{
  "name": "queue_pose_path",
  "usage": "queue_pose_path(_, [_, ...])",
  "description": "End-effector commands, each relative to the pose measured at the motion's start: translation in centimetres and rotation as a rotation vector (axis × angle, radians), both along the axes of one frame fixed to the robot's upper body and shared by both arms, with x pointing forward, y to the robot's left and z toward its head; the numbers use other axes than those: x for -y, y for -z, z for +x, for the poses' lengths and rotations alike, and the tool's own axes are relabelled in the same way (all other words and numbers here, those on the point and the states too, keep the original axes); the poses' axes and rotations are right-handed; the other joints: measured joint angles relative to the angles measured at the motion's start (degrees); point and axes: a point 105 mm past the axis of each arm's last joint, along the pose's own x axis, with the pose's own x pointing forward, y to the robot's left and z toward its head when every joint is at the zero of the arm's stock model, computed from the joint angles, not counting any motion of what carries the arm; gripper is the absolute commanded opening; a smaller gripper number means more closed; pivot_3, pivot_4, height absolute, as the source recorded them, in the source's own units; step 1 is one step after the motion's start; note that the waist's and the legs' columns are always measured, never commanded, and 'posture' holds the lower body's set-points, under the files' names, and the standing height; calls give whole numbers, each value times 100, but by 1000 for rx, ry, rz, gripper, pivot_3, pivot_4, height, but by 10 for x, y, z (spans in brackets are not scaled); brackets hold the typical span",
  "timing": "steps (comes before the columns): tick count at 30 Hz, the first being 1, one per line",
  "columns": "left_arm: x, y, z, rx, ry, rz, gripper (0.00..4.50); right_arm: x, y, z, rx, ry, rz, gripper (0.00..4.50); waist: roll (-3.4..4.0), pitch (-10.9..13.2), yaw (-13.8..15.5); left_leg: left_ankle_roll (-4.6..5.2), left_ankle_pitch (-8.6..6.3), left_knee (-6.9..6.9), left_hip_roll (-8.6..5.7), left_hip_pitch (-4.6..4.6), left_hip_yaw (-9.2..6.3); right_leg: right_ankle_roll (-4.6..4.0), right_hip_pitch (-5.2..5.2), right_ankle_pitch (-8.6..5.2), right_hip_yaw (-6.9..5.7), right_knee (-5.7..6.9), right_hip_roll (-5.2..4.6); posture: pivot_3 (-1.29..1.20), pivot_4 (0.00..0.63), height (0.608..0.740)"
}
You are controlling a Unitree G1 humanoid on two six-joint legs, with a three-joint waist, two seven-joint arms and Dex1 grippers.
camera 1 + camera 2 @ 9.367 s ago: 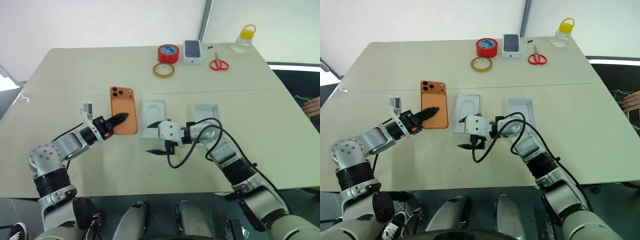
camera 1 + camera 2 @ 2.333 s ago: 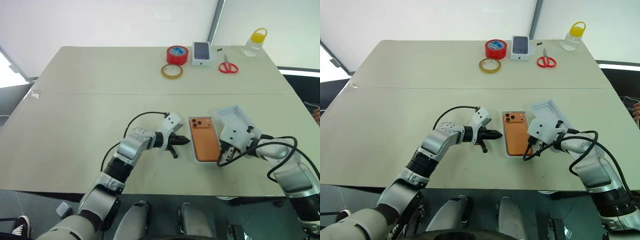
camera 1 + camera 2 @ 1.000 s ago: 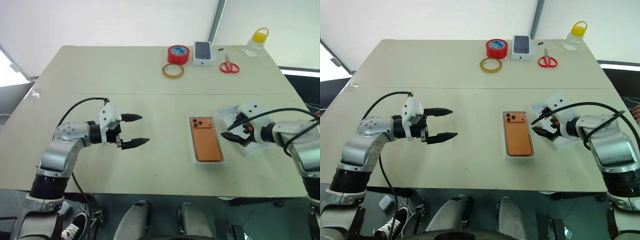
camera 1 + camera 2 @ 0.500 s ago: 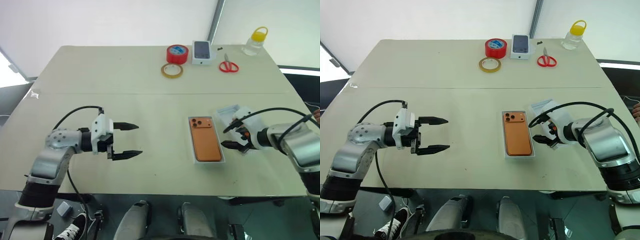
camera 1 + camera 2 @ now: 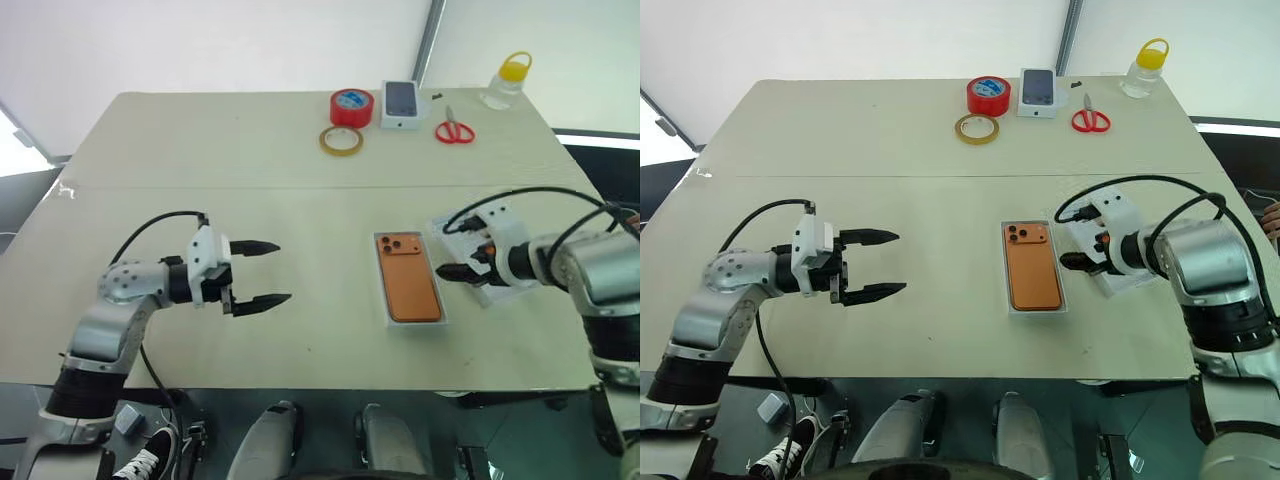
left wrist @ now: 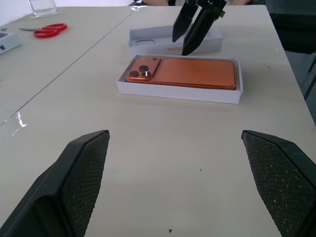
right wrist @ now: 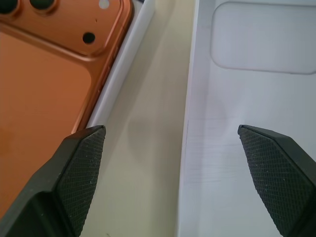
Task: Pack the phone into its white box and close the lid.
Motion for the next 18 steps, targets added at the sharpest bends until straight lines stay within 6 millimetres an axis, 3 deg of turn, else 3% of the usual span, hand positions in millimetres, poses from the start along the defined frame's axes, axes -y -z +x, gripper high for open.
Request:
queue_pose_path(1, [5, -7, -3, 34, 5, -18, 4500, 1, -5, -2, 28, -7, -36, 4486, 0, 0, -6, 0, 0, 0, -2, -2, 0, 0, -1, 0, 1, 0, -1, 0, 150, 740])
queue_pose_path(5, [6, -6, -6, 30, -4, -24, 4500, 3, -2, -2, 38, -8, -61, 4486, 2, 1, -27, 1, -1, 2, -2, -2, 1, 0, -1, 0, 1, 2, -2, 0, 150, 740])
queue_pose_path(6, [7, -6, -7, 28, -6, -24, 4500, 4, -2, -1, 53, -29, -93, 4251, 2, 1, -42, 1, 0, 2, -2, -2, 1, 0, -2, 0, 1, 3, -1, 0, 150, 740])
queue_pose_path(8, [7, -5, -7, 25, -11, -24, 4500, 3, 3, -2, 54, -58, -108, 3612, 2, 1, -48, 1, 0, 2, 0, -2, 1, 0, -5, 0, 1, 6, 0, 0, 150, 740])
queue_pose_path(15, [6, -6, -4, 24, -27, -22, 4500, 9, 14, 0, 62, -41, -133, 46, 2, 1, -50, 1, 0, 4, 1, 0, 1, 0, 0, 0, 0, 5, 1, 0, 150, 740])
queue_pose_path(18, [4, -6, -2, 23, -37, -14, 4500, 3, 12, 0, 72, -53, -123, 46, 1, 1, -49, 1, 0, 5, 1, 1, 1, 0, 1, 1, 1, 5, 1, 0, 150, 740])
